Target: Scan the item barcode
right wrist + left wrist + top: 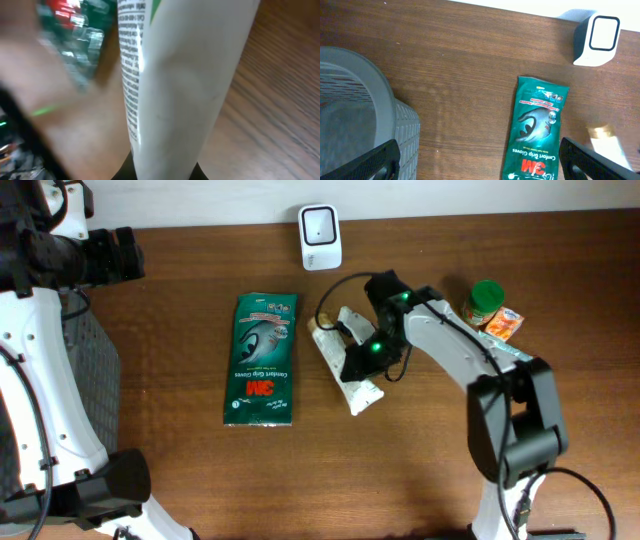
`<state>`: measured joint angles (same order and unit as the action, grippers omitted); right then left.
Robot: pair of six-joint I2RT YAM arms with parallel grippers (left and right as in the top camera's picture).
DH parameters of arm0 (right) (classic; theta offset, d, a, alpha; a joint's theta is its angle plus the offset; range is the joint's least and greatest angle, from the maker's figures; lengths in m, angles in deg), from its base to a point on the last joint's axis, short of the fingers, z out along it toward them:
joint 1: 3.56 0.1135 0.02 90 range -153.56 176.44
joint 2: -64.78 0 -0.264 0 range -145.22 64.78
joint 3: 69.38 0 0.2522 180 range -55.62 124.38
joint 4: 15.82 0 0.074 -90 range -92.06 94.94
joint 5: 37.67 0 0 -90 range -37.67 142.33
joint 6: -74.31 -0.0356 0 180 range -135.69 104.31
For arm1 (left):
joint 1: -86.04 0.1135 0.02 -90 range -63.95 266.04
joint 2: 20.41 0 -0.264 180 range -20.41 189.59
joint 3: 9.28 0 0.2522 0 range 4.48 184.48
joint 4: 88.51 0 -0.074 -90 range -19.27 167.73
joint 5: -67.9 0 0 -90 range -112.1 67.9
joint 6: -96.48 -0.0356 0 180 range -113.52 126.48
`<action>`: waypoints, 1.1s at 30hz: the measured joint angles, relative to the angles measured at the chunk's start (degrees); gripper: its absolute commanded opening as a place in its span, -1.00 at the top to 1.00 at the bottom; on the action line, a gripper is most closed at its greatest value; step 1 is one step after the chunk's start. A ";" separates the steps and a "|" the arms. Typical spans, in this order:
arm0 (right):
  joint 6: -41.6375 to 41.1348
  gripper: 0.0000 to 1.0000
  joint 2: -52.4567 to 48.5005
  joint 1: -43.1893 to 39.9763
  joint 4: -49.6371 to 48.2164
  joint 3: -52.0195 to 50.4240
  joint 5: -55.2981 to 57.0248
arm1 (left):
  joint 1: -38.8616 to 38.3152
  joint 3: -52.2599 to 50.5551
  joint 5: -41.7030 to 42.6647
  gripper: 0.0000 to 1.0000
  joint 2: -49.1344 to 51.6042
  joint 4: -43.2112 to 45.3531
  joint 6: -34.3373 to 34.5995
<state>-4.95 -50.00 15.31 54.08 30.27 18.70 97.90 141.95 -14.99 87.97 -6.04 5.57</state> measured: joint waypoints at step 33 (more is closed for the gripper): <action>-2.45 0.92 10.84 2.56 -17.64 22.01 25.00 | 0.00 0.00 0.02 -0.98 0.00 0.00 0.00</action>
<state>-7.40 -39.16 17.87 36.44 52.28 43.70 97.90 141.95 -14.97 87.97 -6.04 5.57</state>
